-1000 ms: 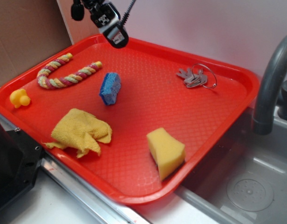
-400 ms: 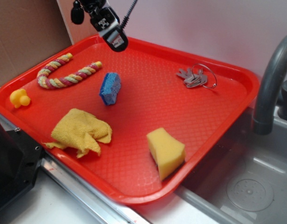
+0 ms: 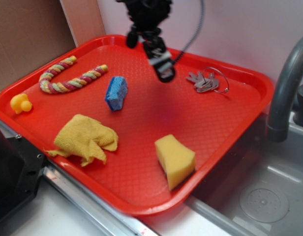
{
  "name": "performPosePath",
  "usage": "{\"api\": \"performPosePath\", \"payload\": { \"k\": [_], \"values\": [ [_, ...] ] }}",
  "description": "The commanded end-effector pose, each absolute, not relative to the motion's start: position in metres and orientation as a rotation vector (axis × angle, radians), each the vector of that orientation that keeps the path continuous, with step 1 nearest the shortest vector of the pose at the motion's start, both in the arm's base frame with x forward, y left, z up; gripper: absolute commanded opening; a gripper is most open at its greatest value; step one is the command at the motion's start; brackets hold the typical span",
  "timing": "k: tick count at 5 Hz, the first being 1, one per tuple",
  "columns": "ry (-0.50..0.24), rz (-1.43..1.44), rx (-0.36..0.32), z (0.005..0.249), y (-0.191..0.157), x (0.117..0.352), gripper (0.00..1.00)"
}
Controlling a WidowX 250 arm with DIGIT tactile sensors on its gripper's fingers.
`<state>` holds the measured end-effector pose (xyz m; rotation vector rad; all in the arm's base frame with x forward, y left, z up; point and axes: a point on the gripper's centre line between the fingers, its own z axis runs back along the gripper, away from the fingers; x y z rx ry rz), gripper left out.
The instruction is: Grab the silver keys.
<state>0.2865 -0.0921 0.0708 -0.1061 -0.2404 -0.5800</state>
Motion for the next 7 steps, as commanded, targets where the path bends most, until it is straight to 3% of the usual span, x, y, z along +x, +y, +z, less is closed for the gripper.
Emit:
{"api": "performPosePath", "payload": {
  "k": [1, 3, 6, 7],
  "values": [
    [-0.329, -0.681, -0.113, 0.095, -0.118, 0.318, 1.0],
    [-0.409, -0.759, -0.038, 0.12, -0.103, 0.307, 1.0],
    [-0.326, -0.88, -0.091, 0.071, -0.126, 0.335, 1.0],
    [-0.328, -0.875, -0.091, 0.068, -0.128, 0.335, 0.0]
  ]
}}
